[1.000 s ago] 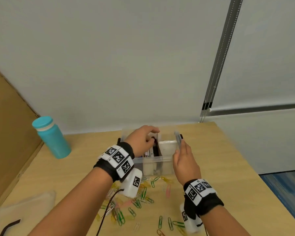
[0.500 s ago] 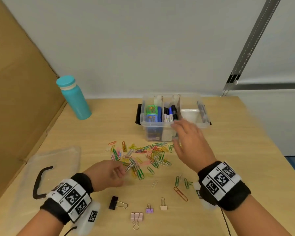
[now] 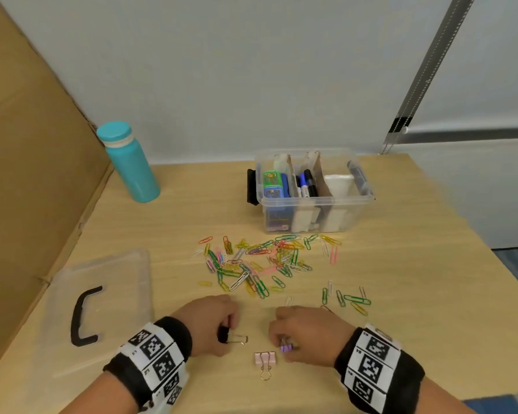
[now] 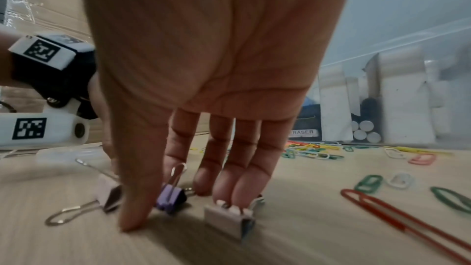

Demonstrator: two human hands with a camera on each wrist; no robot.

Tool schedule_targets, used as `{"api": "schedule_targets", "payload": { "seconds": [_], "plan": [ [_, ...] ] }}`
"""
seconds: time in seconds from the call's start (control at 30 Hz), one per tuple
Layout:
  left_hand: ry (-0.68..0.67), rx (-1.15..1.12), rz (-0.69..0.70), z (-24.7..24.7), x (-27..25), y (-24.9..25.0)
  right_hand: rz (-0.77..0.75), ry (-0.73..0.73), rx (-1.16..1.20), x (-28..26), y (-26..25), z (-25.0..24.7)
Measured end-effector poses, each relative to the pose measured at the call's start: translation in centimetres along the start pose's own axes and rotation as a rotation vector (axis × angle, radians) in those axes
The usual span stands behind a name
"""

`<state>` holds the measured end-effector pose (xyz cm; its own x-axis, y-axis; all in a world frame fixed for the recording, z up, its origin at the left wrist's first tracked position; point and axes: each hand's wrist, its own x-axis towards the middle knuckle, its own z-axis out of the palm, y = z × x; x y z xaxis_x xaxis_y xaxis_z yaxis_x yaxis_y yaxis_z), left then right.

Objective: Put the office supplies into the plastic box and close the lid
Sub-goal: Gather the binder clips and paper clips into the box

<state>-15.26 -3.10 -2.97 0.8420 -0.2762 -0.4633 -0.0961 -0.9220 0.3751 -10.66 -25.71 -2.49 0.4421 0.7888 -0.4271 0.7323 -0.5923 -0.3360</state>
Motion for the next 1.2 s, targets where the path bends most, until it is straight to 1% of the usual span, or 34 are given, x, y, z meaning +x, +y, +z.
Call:
{"api": "schedule_targets", "payload": {
  "seconds": [0.13,0.23,0.27,0.37,0.43,0.5,0.57,0.6,0.7,0.77,0.83,0.9,1.0,1.1,1.2],
  "plan": [
    [0.007,0.047,0.001,0.3,0.3,0.2,0.019,0.054,0.028,0.3,-0.4,0.2],
    [0.014,0.058,0.034,0.4,0.3,0.3,0.058,0.101,0.098,0.5,-0.3,0.3],
    [0.030,0.050,0.047,0.4,0.4,0.4,0.079,0.125,0.162,0.4,-0.2,0.2],
    [0.124,-0.024,0.106,0.1,0.7,0.3,0.166,0.230,0.482,-0.3,0.6,-0.6],
    [0.134,-0.111,0.141,0.0,0.7,0.5,0.231,0.287,0.626,-1.0,1.6,-1.2],
    [0.095,-0.179,0.177,0.0,0.7,1.1,0.262,0.322,0.772,-1.6,2.7,-1.5],
    [0.044,-0.197,0.221,0.2,0.7,1.7,0.274,0.350,0.924,-2.1,3.5,-1.5],
    [0.017,-0.189,0.247,0.4,0.8,2.0,0.289,0.353,0.958,-2.2,3.9,-1.5],
    [-0.082,-0.134,0.307,1.0,1.1,2.7,0.348,0.271,0.922,-2.7,4.2,-1.3],
    [-0.137,-0.096,0.293,1.3,1.4,3.1,0.382,0.167,0.820,-2.8,4.0,-0.8],
    [-0.158,-0.061,0.287,1.5,1.6,3.5,0.405,0.089,0.683,-2.7,3.8,0.0],
    [-0.146,-0.029,0.301,1.8,1.7,3.7,0.420,0.065,0.540,-2.5,3.3,0.7],
    [-0.087,-0.015,0.309,2.0,1.8,3.9,0.439,0.061,0.371,-2.0,2.7,1.3],
    [-0.056,-0.035,0.303,2.2,2.0,4.0,0.426,0.061,0.270,-1.5,2.2,1.5],
    [-0.034,-0.056,0.268,2.1,2.4,3.7,0.429,0.063,0.223,-1.5,2.0,1.2]
  ]
}}
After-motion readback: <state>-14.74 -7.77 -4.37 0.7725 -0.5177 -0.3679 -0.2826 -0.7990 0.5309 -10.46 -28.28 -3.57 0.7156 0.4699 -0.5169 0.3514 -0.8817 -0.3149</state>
